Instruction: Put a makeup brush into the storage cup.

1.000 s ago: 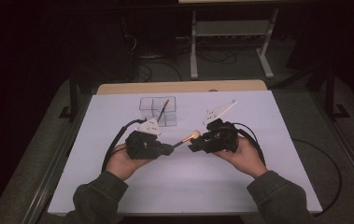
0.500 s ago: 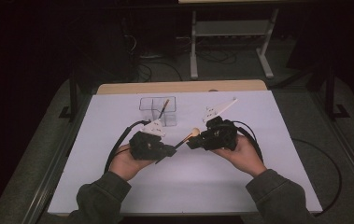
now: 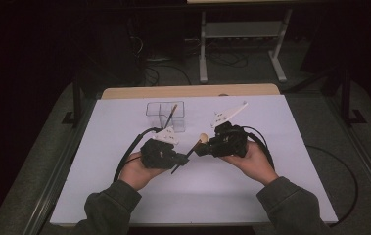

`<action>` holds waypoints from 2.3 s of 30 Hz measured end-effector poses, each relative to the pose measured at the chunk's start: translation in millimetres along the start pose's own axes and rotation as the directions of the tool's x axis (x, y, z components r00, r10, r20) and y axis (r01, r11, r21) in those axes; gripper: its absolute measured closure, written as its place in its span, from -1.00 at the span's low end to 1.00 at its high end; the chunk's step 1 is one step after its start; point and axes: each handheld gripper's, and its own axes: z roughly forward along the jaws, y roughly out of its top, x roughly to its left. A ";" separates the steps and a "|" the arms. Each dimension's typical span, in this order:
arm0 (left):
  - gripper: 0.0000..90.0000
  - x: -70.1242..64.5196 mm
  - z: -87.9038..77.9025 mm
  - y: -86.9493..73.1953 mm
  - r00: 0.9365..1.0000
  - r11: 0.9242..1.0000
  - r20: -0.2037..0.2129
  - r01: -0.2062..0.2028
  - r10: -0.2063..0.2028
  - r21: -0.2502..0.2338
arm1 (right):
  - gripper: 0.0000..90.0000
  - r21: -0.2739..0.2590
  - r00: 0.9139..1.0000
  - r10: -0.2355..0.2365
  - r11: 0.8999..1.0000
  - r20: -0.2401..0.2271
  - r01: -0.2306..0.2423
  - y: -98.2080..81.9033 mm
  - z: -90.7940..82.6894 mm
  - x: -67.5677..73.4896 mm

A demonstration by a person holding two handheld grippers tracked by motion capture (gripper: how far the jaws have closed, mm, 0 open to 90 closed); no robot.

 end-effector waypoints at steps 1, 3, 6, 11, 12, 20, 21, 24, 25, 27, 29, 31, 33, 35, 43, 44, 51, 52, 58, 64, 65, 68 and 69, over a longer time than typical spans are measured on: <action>0.86 -0.1 0.5 0.3 1.000 1.000 0.000 -0.003 0.003 0.001 | 0.77 -0.003 1.000 0.001 1.000 -0.005 -0.001 0.5 0.2 -0.1; 0.86 -0.9 1.8 1.3 1.000 1.000 0.001 -0.005 0.005 0.003 | 0.77 -0.008 1.000 0.001 1.000 -0.014 -0.002 1.3 0.4 -0.3; 0.86 -1.3 2.9 1.9 1.000 1.000 0.002 -0.006 0.006 0.005 | 0.78 -0.015 1.000 0.003 1.000 -0.023 -0.003 2.4 0.6 0.5; 0.86 -1.8 4.1 2.5 1.000 1.000 0.008 -0.005 0.005 0.004 | 0.81 -0.025 0.999 0.005 1.000 -0.038 -0.006 3.9 1.6 0.3; 0.86 -1.9 4.4 2.5 1.000 1.000 0.010 -0.006 0.006 0.007 | 0.81 -0.027 0.999 0.003 1.000 -0.043 -0.005 4.1 1.9 0.2; 0.86 -2.6 5.9 2.3 1.000 1.000 0.009 -0.007 0.007 0.011 | 0.82 -0.029 0.998 0.002 1.000 -0.056 -0.003 5.9 4.8 2.3; 0.86 -2.6 6.1 2.3 1.000 1.000 0.010 -0.007 0.007 0.011 | 0.82 -0.029 0.999 -0.001 1.000 -0.054 0.000 6.2 5.4 2.6; 0.86 -2.5 6.0 2.0 1.000 1.000 0.013 -0.009 0.009 0.012 | 0.82 -0.029 0.998 -0.003 1.000 -0.055 0.002 6.7 6.5 2.7; 0.86 -2.7 5.9 1.9 1.000 1.000 0.013 -0.004 0.004 0.010 | 0.82 -0.031 0.998 -0.003 1.000 -0.056 0.001 6.9 6.7 3.2; 0.86 -2.6 5.9 1.5 1.000 1.000 0.014 -0.003 0.003 0.006 | 0.82 -0.035 0.998 0.002 0.999 -0.058 -0.004 7.3 7.1 3.5; 0.86 -2.6 5.8 1.3 1.000 1.000 0.014 -0.002 0.002 0.005 | 0.82 -0.034 0.998 0.000 0.999 -0.059 -0.002 7.9 7.8 3.9; 0.86 -2.7 5.7 1.2 1.000 1.000 0.016 -0.002 0.002 0.003 | 0.81 -0.034 0.998 0.000 0.999 -0.060 -0.002 8.4 8.2 4.3; 0.86 -3.0 6.0 1.2 1.000 1.000 0.020 -0.008 0.008 0.004 | 0.80 -0.038 0.998 0.001 0.999 -0.062 -0.004 8.6 8.9 4.5; 0.86 -3.4 6.7 1.2 1.000 1.000 0.018 -0.022 0.022 0.003 | 0.81 -0.037 0.998 0.001 0.999 -0.065 -0.003 8.8 9.8 5.0; 0.85 -3.5 7.9 -0.8 0.999 1.000 0.030 -0.018 0.017 0.002 | 0.84 -0.018 0.998 -0.016 1.000 -0.056 0.015 9.9 11.6 6.6; 0.84 -3.5 7.8 -0.9 0.999 1.000 0.032 -0.018 0.018 0.001 | 0.84 -0.016 0.998 -0.019 1.000 -0.055 0.018 10.2 11.5 7.0; 0.63 -1.8 5.9 -5.3 0.999 1.000 0.046 -0.010 0.011 -0.008 | 0.85 0.020 0.999 -0.042 0.999 -0.034 0.043 10.6 10.8 5.5; 0.62 -1.2 5.2 -6.0 0.999 1.000 0.040 -0.018 0.018 -0.011 | 0.85 0.024 0.999 -0.036 0.999 -0.035 0.037 10.4 10.3 4.8; 0.55 -0.4 0.1 -12.1 1.000 1.000 0.025 -0.016 0.017 -0.016 | 0.85 0.057 1.000 -0.027 0.998 -0.013 0.028 7.8 8.2 -0.3; 0.50 3.0 -3.7 -19.6 1.000 1.000 0.016 0.007 -0.007 -0.030 | 0.85 0.069 1.000 -0.017 0.997 0.010 0.016 7.5 6.5 -6.9; 0.49 3.3 -4.7 -20.5 1.000 1.000 0.014 0.002 -0.001 -0.027 | 0.85 0.075 1.000 -0.015 0.997 0.010 0.015 8.0 6.0 -7.4; 0.48 3.2 -6.0 -23.5 1.000 1.000 0.008 0.005 -0.005 -0.030 | 0.85 0.083 1.000 -0.024 0.996 0.020 0.022 9.5 5.4 -8.9; 0.47 3.6 -6.3 -24.6 1.000 0.999 0.008 0.003 -0.003 -0.033 | 0.85 0.088 0.999 -0.026 0.996 0.021 0.024 9.9 5.0 -9.4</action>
